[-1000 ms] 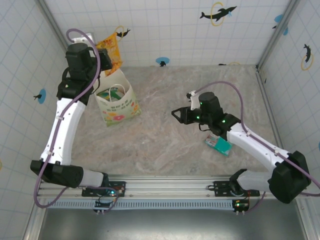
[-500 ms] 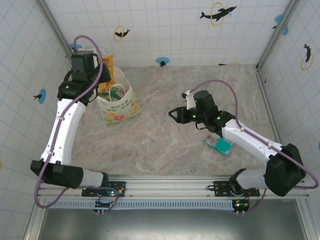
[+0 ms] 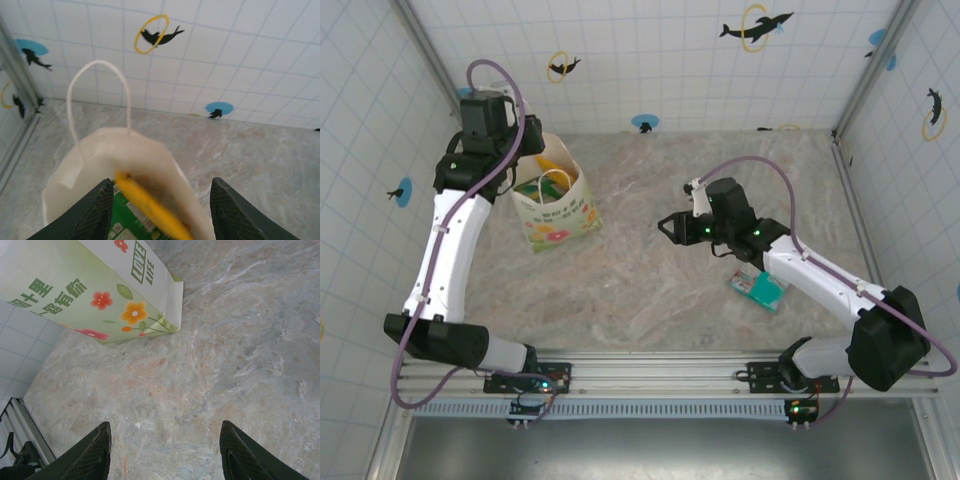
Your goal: Place the snacks into the paper bag
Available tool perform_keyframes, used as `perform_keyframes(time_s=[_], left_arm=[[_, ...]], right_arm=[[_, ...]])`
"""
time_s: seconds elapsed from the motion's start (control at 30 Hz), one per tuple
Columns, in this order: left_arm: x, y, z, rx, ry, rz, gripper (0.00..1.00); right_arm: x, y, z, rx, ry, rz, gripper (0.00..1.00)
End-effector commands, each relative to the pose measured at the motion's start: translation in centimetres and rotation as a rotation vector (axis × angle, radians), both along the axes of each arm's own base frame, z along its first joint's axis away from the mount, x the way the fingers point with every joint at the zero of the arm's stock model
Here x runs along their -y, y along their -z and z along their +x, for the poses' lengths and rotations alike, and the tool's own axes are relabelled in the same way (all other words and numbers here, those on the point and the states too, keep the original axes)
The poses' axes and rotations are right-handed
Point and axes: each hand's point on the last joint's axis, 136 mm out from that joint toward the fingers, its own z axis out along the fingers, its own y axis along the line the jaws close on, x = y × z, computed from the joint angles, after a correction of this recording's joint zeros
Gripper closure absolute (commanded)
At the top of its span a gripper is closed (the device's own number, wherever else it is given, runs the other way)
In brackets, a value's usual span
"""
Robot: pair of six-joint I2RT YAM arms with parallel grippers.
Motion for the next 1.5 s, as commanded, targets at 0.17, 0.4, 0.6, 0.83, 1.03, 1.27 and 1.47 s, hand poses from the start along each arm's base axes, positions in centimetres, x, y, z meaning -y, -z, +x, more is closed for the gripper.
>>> perform_keyframes(time_s=[0.17, 0.4, 0.6, 0.83, 1.03, 1.27, 1.47], left_arm=[[3.7, -1.8, 0.5, 0.036, 0.180, -0.139, 0.48], [10.0, -0.9, 0.3, -0.007, 0.350, -0.252, 0.50], [18.2, 1.1, -1.0, -0.086, 0.517, -0.272, 0.50], [28.1, 6.3, -4.3, -0.220, 0.673, -0.303, 0.50], [34.7, 11.6, -7.5, -0.384, 0.786, -0.381, 0.51], [40.1, 17.5, -11.0, -0.531, 0.890, -0.418, 0.52], [42.5, 22.9, -13.1, -0.640, 0.929, -0.436, 0.52]], right_arm=[[1.7, -0.8, 1.2, -0.027, 0.073, -0.006, 0.41], [6.5, 0.7, 1.7, -0.111, 0.190, -0.057, 0.40], [13.2, 2.5, 1.3, -0.193, 0.336, -0.123, 0.39], [21.7, 6.7, -0.9, -0.362, 0.571, -0.108, 0.38], [27.6, 11.4, -4.5, -0.511, 0.787, -0.137, 0.38], [28.9, 15.8, -7.8, -0.618, 0.883, -0.105, 0.39], [28.3, 17.5, -8.4, -0.661, 0.893, -0.057, 0.42]])
